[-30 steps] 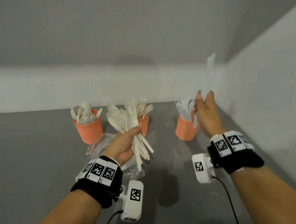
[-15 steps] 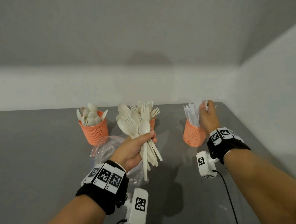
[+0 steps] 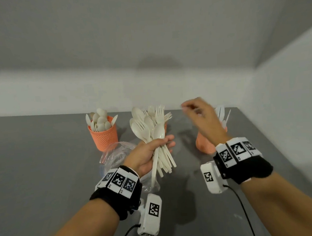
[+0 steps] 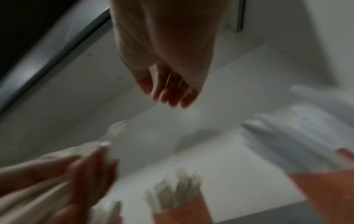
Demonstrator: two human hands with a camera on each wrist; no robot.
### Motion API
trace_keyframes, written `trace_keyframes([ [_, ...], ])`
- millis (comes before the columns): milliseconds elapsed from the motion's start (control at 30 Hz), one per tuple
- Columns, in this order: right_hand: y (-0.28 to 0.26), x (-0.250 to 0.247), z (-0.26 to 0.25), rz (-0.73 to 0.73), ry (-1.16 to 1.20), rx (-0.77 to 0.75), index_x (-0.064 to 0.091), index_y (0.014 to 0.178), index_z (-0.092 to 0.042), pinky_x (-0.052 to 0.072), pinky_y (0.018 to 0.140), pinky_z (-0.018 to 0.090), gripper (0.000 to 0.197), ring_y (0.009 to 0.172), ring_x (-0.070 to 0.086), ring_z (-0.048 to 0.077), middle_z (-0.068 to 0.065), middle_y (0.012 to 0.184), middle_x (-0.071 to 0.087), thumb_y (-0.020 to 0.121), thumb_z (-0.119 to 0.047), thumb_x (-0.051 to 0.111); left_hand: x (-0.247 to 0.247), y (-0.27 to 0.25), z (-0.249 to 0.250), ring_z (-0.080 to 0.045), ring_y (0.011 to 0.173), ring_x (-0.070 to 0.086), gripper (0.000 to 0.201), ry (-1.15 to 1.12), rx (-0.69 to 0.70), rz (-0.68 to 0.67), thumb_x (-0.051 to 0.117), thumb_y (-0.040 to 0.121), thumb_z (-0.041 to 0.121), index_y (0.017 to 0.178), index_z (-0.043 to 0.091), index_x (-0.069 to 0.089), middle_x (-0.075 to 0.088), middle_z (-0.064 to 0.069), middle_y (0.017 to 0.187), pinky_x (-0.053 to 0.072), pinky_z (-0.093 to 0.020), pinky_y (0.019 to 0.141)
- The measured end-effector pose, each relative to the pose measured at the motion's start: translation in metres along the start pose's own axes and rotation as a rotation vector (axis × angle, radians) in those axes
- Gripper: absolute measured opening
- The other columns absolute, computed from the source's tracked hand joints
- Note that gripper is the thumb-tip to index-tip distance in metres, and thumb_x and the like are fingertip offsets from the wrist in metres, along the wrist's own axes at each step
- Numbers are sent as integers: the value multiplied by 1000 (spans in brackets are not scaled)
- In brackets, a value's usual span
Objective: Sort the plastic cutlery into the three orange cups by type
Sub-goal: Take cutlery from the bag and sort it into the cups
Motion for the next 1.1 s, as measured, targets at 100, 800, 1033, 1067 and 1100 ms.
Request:
trace_keyframes([
  [100, -23, 65, 12, -363, 4, 206, 66, 102, -8, 46, 70, 9, 18, 83, 59, 11, 5, 94, 64, 92, -19, 55, 7, -3, 1, -16, 76, 73, 24, 18, -2, -44, 49, 89, -3, 112, 0, 57, 75, -6, 86, 59, -28, 67],
  [800, -33, 107, -43, -279, -156, -50, 65, 93, -2, 38, 70, 22, 19, 65, 46, 6, -9, 65, 45, 80, -14, 69, -16, -17, 39, -16, 62, 64, 13, 253, 329, 156, 52, 91, -2, 92, 7, 61, 67, -1, 65, 51, -26, 54],
  [1033, -31, 115, -35, -288, -14, 37, 65, 84, -3, 40, 62, 10, 9, 64, 51, 6, -2, 71, 55, 82, -11, 66, -30, -21, 43, -28, 68, 57, 43, 355, 402, 249, 54, 76, -19, 103, 13, 63, 66, -12, 81, 45, -32, 56],
  [1067, -31, 116, -31, -281, 12, 66, 64, 89, -4, 41, 62, 9, 11, 65, 51, 6, -2, 72, 54, 82, -12, 67, -31, -22, 44, -24, 65, 57, 49, 371, 409, 251, 53, 74, -20, 107, 15, 62, 67, -11, 83, 45, -31, 54],
  [1100, -31, 117, -27, -279, 29, 92, 61, 95, -6, 43, 64, 12, 19, 66, 52, 7, -1, 74, 54, 81, -15, 69, -30, -23, 45, -20, 63, 58, 54, 392, 416, 254, 52, 74, -20, 111, 18, 61, 69, -9, 86, 45, -29, 52],
])
Point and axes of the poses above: each hand's wrist, its own y-axis towards the middle knuckle, its own x-axis out of the palm, z = x × y, the point moved 10 cm from there along y, towards the middle knuckle
